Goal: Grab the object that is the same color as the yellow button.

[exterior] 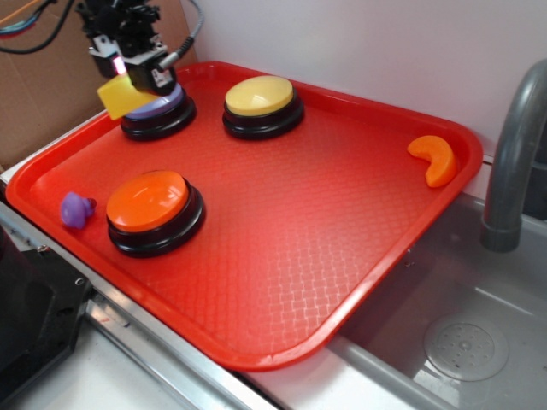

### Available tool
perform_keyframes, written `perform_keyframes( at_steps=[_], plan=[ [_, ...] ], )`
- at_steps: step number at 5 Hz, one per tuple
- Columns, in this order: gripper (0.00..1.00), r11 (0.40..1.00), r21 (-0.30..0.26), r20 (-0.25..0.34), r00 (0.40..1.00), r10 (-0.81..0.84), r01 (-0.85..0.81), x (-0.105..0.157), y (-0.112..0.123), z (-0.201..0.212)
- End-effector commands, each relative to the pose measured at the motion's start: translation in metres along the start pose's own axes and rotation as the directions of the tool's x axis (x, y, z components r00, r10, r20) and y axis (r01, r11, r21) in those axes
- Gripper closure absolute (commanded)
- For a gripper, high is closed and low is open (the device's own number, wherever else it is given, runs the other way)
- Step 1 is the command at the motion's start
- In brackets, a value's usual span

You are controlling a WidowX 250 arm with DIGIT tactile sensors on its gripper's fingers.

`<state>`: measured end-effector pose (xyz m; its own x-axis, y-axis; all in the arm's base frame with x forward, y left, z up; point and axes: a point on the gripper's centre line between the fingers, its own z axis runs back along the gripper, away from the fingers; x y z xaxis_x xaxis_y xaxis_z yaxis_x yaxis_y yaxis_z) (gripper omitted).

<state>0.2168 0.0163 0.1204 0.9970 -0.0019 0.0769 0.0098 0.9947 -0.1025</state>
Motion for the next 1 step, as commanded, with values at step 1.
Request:
perform_keyframes(
  at_steps=[1],
  plan=[
    [1.00, 0.945, 0.041, 0.002, 0.946, -0.325, 0.325, 0.0062, -0.0329, 0.0072]
  ],
)
